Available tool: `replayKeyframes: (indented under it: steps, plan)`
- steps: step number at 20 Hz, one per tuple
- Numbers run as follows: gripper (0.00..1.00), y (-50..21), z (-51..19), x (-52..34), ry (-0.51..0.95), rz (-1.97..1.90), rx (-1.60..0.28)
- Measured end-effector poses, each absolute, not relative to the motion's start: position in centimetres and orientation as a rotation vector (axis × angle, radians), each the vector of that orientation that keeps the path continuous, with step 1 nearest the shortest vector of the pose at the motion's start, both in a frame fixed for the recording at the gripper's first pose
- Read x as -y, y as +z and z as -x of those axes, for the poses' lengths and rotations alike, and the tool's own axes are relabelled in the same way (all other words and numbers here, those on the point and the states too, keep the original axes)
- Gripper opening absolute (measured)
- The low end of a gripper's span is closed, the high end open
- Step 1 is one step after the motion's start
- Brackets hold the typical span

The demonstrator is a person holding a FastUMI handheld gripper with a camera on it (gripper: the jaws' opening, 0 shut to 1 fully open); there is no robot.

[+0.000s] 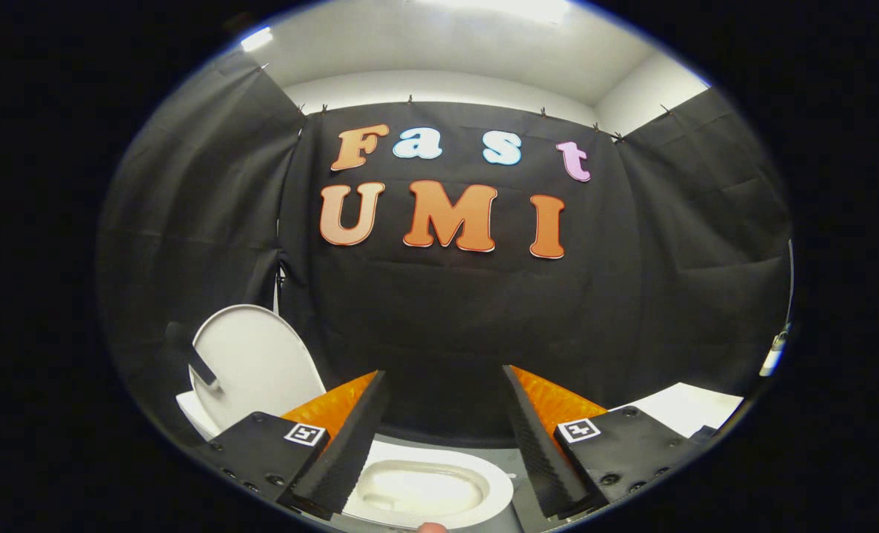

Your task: Open the toilet lid.

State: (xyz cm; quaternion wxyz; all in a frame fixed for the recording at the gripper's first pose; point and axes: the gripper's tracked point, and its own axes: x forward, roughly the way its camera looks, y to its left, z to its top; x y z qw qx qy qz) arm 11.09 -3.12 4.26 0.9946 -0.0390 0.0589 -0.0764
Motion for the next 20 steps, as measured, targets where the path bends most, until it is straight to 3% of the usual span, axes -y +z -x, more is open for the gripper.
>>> replayKeyframes:
  steps: [20]
  plan:
    - [0.98, 2.1, -3.6, 3.6, -0.078, 0.022, -0.098]
